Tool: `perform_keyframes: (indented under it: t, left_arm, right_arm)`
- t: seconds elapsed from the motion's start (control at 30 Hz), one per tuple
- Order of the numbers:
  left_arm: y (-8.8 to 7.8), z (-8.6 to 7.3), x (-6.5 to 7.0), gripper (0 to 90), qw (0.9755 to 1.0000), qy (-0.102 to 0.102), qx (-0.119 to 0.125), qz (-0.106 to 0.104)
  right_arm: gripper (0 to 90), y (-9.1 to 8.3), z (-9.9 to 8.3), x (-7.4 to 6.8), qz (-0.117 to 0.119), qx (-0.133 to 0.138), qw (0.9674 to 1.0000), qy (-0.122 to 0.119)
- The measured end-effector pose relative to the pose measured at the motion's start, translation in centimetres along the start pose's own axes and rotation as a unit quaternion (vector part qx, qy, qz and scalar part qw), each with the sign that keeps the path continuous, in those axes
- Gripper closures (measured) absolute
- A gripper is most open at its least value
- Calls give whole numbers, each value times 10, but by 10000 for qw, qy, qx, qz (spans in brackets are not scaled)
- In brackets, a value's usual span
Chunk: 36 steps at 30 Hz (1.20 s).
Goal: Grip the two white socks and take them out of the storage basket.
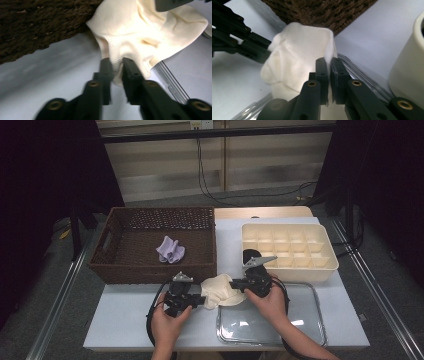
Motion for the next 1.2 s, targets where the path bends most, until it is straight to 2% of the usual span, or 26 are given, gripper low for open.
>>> perform_keyframes:
  t: [0.1, 0.2, 0.37, 0.4, 0.47, 0.57, 0.6, 0.63, 0.73, 0.8, 0.87, 0.93, 1.0, 1.1, 1.2]
  left_arm:
    - [-2, 2, 1, 869, 10000, 17, -23, -3]
    - [-8, 8, 1, 876, 9999, 89, 53, 13]
    - [-10, 18, -1, 872, 9996, 125, 235, 93]
    - [-7, 19, -2, 857, 9994, 105, 298, 117]
    - [-3, 19, -3, 802, 9994, -72, 342, 8]
    - [0, 21, -2, 716, 9996, 25, 282, 34]
    - [0, 21, 0, 662, 9994, -14, 351, -17]
    - [1, 21, 1, 645, 9994, -42, 345, -68]
    - [4, 20, 5, 581, 9994, -78, 322, -93]
    - [7, 17, 6, 529, 9995, -42, 316, -33]
    - [10, 15, 6, 543, 9998, -66, 212, -8]
    - [14, 12, 5, 572, 9999, -51, 101, 48]
    - [16, 11, 6, 629, 9997, 99, 37, 206]
    - [16, 13, 7, 771, 9996, 205, -89, 171]
    - [12, 12, 7, 840, 9995, 188, -218, 98]
  right_arm:
    - [867, -7, 3, -4, 135, 49, 9999, 90]
    - [867, -18, 4, -8, 270, 133, 9994, 153]
    - [868, -37, -2, -8, 424, 170, 9979, 454]
    - [868, -40, -4, -6, 453, 179, 9973, 547]
    - [867, -44, -11, -2, 420, 124, 9966, 697]
    - [865, -43, -24, 6, 351, -11, 9962, 798]
    - [865, -42, -27, 8, 363, 1, 9957, 847]
    - [865, -41, -31, 10, 355, -18, 9953, 906]
    - [862, -39, -37, 12, 362, -25, 9944, 996]
    - [859, -37, -40, 11, 341, -20, 9944, 1001]
    - [852, -36, -41, 10, 343, 20, 9939, 1049]
    - [843, -35, -42, 11, 347, 17, 9945, 991]
    - [826, -34, -42, 10, 344, 17, 9946, 979]
    - [817, -31, -42, 9, 341, 30, 9950, 934]
    - [817, -29, -40, 8, 325, 28, 9956, 879]
Point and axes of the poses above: each handheld gripper's, and its own axes: y roughly forward along the jaws, z roughly out of its top, x roughly to its right, the point moved 5 cm from there along y, roughly forward along the jaws, and after that the axes turned 5 degrees about y, right-handed, at the moved point
